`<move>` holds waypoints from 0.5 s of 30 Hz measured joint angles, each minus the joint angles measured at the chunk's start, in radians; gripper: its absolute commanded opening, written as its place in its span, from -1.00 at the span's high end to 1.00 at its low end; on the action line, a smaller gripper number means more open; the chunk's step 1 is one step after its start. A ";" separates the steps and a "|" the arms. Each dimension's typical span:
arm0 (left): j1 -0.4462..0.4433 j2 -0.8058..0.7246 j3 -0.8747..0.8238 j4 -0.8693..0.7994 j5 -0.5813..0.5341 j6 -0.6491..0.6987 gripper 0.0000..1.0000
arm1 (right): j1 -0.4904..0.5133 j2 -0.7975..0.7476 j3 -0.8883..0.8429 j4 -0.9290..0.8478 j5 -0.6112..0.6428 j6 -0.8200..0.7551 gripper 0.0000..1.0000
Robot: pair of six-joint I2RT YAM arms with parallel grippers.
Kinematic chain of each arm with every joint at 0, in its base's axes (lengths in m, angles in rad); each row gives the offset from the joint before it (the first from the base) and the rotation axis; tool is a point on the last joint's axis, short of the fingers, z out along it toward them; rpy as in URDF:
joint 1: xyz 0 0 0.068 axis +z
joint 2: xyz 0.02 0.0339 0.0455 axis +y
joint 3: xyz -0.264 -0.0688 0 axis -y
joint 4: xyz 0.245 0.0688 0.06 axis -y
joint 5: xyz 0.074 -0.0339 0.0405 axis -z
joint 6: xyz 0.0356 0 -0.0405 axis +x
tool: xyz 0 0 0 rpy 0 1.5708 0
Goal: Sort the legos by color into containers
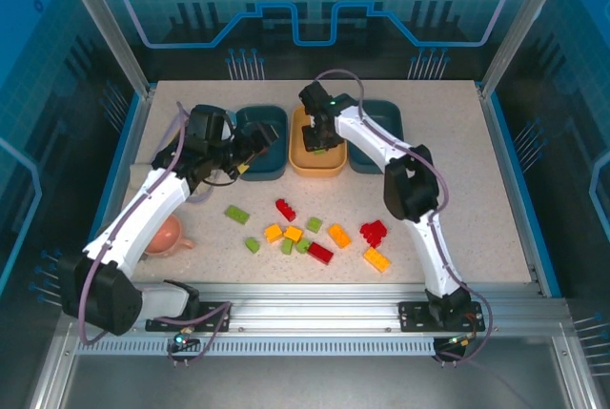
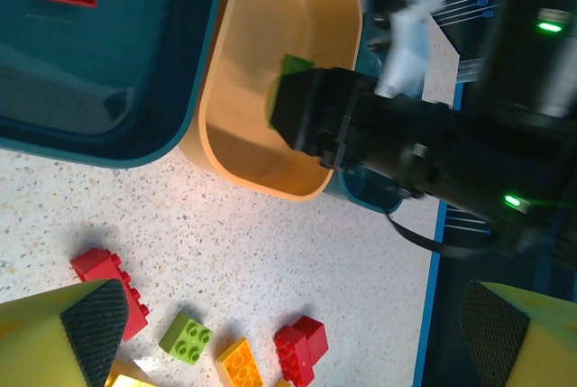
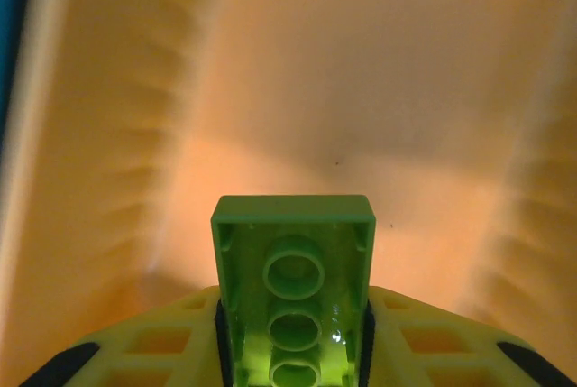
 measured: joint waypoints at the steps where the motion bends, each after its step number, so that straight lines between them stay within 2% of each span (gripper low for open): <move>1: 0.000 0.007 0.000 0.000 0.000 0.000 -0.97 | -0.003 0.037 0.031 -0.014 0.000 0.003 0.24; 5: 0.000 0.011 0.000 0.001 0.006 0.000 -0.97 | -0.008 0.114 0.107 -0.069 -0.005 0.016 0.01; 9: 0.000 0.011 -0.002 0.001 0.016 0.001 -0.97 | -0.008 0.107 0.138 -0.102 -0.006 0.014 -0.10; 12: 0.000 0.007 -0.010 -0.001 0.035 0.018 -0.97 | -0.008 0.038 0.085 -0.098 0.000 0.015 -0.18; 15: -0.010 0.000 -0.011 -0.014 0.050 0.047 -0.97 | -0.006 -0.137 -0.097 -0.069 0.014 0.031 -0.27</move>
